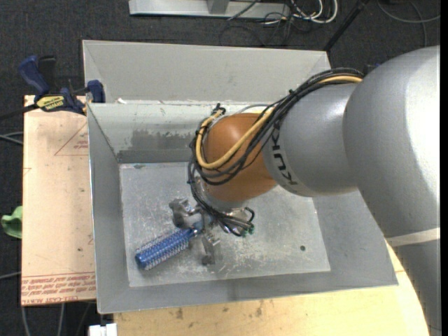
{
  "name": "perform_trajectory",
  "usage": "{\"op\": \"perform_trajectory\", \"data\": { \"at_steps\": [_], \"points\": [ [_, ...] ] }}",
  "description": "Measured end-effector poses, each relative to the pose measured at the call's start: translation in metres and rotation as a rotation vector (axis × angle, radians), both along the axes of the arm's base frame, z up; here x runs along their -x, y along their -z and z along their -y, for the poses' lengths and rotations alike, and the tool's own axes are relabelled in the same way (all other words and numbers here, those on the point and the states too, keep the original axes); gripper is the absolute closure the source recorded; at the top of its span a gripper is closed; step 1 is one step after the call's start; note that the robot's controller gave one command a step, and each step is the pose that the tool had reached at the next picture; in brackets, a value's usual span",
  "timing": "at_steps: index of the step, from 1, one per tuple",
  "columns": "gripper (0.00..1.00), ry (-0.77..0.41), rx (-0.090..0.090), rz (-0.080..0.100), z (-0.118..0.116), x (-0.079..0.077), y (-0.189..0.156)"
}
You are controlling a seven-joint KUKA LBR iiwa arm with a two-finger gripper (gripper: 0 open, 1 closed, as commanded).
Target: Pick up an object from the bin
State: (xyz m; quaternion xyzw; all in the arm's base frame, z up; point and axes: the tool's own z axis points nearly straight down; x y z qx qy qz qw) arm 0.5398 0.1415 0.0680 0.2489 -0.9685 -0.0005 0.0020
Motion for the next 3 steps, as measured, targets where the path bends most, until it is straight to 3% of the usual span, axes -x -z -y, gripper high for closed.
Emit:
{"op": "perform_trajectory", "data": {
  "at_steps": [1, 2, 3],
  "points": [
    [1.0, 0.001, -0.001, 0.004, 0.0, -0.002, -0.002],
    [1.0, -0.032, -0.004, 0.015, -0.005, -0.013, -0.109],
    [1.0, -0.044, -0.003, 0.012, -0.004, -0.01, -0.168]
  ]
}}
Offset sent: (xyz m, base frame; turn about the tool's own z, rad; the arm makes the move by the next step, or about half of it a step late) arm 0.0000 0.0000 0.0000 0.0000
